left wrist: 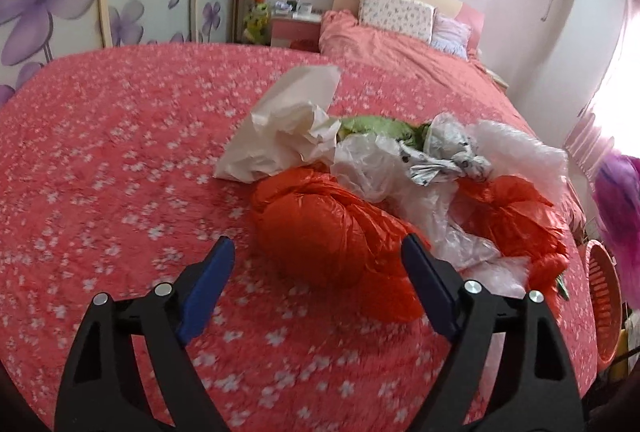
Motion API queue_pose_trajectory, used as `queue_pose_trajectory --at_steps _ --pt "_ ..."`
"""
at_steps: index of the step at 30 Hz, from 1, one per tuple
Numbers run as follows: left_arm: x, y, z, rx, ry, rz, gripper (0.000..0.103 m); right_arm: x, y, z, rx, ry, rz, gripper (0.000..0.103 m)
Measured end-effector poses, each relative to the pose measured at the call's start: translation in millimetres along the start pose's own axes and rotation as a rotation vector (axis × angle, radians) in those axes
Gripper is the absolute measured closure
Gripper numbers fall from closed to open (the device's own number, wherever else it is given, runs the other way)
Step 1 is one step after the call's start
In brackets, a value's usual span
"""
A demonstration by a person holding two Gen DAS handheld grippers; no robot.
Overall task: Collect trash
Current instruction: 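Grasp the orange-red plastic bag with the left tool while the right tool holds the pink bag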
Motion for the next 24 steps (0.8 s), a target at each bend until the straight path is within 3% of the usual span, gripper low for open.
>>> queue_pose_trajectory --at_steps 2,5,6,9,24 --pt "2.1 9.3 -0.4 -0.029 -0.003 0.001 0.022 8.6 1.1 -4.4 -0.010 0.011 -0.011 0.085" --pt "7.4 18.2 -4.1 -0.068 -0.010 -0.028 0.042 19.0 1.5 -11.7 -0.021 0.025 -0.022 0.085" --pt "9.4 18.5 -5.0 -0.069 -0.011 -0.040 0.049 21.5 1.6 -13.5 -0.023 0.029 -0.025 0.085" --pt "15.8 14.8 -6.4 -0.044 0.004 -0.035 0.057 30.3 0.9 -18.4 -0.029 0.038 -0.034 0.085" --pt "49.8 -45.9 10.2 0.100 0.111 -0.045 0.059 65.4 -20.5 -26.2 -0.004 0.087 -0.057 0.085"
Point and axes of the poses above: each gripper's, at about its wrist camera, not at the fingertips, and y roughly the way its jaws point, x to its right, z to its top, the point moved 3 cm from there along y, roughly the way its jaws point, and after that the axes turned 5 degrees about z, right-handed, at the moved point
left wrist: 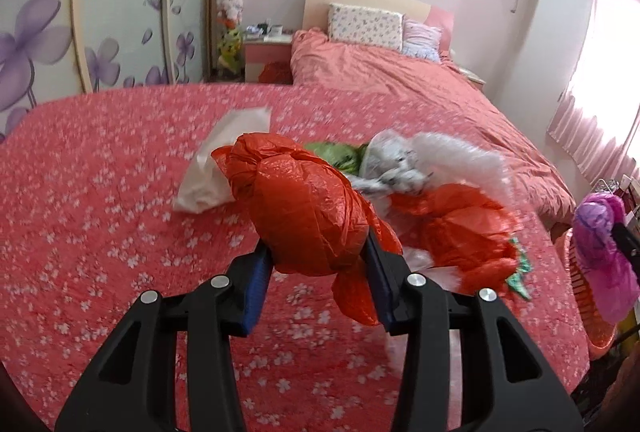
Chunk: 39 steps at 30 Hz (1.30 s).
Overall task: Collect trash
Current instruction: 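Carry both bags over the orange basket and open both tools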
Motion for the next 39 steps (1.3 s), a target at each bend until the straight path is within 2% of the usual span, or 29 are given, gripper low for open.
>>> queue_pose_trajectory --at_steps 10,19,26,27,30,39 --pt "41.1 -29.6 15.2 0.076 0.072 -0.067 0.058 42.5 -26.1 -1.1 0.040 0.054 -0.051 0.085" --pt "94.9 -46.1 16.1 0.103 0.149 -0.175 0.058 81.1 -48.8 -5.7 0.092 0.082 -0.144 0.084" --pt "147.2 -51.5 8.0 0.100 0.208 -0.275 0.058 116.8 -63.4 -9.8 0.126 0.133 -0.219 0.084" --pt "154.0 -51.2 6.5 0.102 0.199 -0.267 0.058 121.9 -65.1 -10.7 0.131 0.142 -0.230 0.084" --pt "183.2 -47.6 0.2 0.093 0.242 -0.308 0.058 136.0 -68.5 -14.4 0.142 0.162 -0.258 0.084" --pt "250.6 -33.5 -21.7 0.043 0.339 -0.416 0.058 183.8 -66.3 -29.8 0.126 0.237 -0.320 0.084"
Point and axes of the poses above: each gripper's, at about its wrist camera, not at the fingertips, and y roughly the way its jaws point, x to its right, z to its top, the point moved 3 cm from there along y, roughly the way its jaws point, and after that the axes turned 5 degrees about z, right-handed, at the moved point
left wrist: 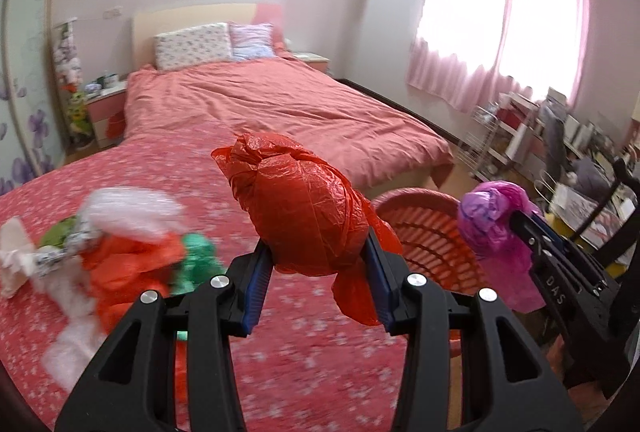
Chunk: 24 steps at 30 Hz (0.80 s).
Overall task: Collect trash
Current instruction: 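Carry both bags over the orange basket and open both tools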
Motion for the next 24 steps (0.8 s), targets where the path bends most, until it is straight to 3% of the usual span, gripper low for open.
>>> queue_pose_trajectory --at_steps 14,24 --pt "64.2 42.7 -4.9 -0.068 0.108 -0.112 0.058 53.2 31.3 -1.9 -0.025 0.084 -0.038 0.084" --pt "83.0 63.5 -6.9 -0.100 0.128 -0.143 0.058 61.9 52.6 -2.5 -0.042 0.143 -0.022 0.080"
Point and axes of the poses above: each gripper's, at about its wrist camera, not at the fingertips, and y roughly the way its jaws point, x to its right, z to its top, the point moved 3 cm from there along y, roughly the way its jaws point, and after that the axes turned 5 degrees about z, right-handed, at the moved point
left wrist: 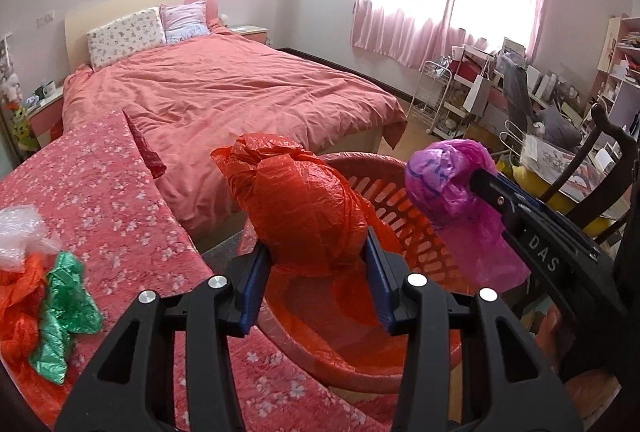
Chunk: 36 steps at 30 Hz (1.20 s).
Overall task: Collect trash
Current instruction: 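Carry both bags over the orange basket and open both tools, then move both open tools back to the pile on the bed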
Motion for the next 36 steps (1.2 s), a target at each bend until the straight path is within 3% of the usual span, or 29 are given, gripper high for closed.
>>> queue_pose_trajectory --at_steps 9,16,27,36 --pt "-9.2 11.0 -8.9 -0.032 -0.023 0.029 0.038 10.9 14.7 -3.3 -0.027 0.037 0.009 0.066" --pt "-25.2 8.4 -16.4 -0.054 -0.066 0.082 0.037 4.9 10.7 -9.4 -0.017 -0.007 -0.020 0.045" --pt "-83.1 -42.0 -25.4 -0.005 -0.146 0.200 0.036 -34.3 -9.9 -20.1 -0.027 -0.100 0.013 0.042" --pt "-151.3 -95.5 -44.2 0.034 -0.261 0.317 0.034 -110.3 -26.1 -39.6 -0.060 -0.205 0.127 0.042"
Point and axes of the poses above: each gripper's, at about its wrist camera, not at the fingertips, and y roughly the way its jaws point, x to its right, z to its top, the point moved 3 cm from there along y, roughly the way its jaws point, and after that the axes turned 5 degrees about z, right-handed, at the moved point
